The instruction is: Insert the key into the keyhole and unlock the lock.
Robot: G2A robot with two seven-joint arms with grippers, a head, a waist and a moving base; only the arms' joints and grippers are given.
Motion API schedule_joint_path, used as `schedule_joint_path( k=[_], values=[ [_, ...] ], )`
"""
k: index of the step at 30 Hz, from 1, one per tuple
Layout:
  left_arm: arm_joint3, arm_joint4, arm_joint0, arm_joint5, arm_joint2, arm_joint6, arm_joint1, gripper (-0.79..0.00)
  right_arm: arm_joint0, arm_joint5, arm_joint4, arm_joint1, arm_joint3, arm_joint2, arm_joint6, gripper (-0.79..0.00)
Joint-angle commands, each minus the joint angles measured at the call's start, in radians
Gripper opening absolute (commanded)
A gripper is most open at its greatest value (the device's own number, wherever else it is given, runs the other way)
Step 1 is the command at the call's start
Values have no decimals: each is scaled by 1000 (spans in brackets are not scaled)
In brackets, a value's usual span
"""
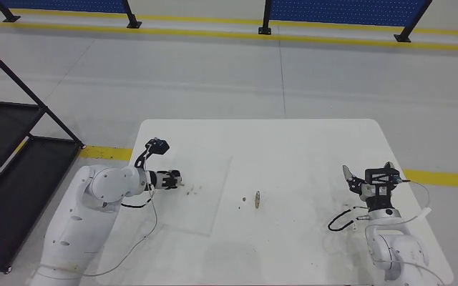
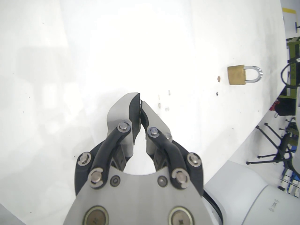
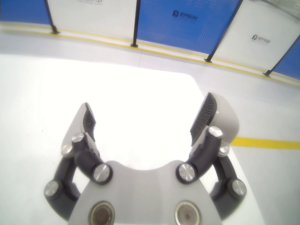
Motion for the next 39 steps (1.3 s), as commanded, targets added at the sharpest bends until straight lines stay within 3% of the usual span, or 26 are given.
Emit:
schedule_joint_path(
  k=[1, 19, 39],
  values=[
    [-7, -3, 5, 2, -5, 2, 2, -785, 0, 0, 0, 0, 0, 0, 0, 0],
    [-84, -48, 52, -14, -85, 11, 22, -785, 0, 0, 0, 0, 0, 0, 0, 0],
    [-167, 280, 56, 49, 9, 54, 35, -785, 0, 0, 0, 0, 0, 0, 0, 0]
  ],
)
